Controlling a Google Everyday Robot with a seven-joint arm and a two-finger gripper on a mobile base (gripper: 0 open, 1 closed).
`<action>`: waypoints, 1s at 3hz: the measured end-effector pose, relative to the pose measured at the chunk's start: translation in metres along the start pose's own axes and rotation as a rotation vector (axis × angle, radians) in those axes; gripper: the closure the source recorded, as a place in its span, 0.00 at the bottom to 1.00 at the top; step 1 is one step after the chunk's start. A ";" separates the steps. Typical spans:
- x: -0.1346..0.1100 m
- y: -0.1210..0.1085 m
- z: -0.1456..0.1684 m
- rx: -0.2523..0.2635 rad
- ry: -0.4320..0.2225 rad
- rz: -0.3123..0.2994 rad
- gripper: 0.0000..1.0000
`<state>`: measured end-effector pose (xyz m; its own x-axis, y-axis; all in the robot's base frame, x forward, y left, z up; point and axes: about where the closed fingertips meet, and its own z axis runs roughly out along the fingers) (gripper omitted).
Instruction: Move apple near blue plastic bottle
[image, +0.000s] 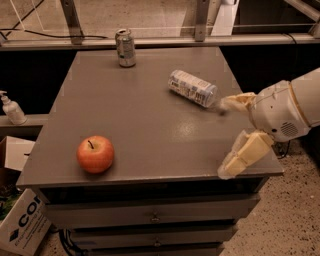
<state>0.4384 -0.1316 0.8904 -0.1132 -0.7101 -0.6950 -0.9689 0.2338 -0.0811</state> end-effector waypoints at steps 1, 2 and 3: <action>0.000 0.025 0.024 -0.082 -0.183 0.009 0.00; -0.009 0.027 0.022 -0.083 -0.218 0.006 0.00; -0.009 0.027 0.022 -0.083 -0.214 0.005 0.00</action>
Offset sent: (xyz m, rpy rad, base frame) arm -0.0164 0.0195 -0.0179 0.1635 0.0183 0.0576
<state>0.4185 -0.1042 0.8783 -0.0775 -0.5494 -0.8319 -0.9842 0.1756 -0.0243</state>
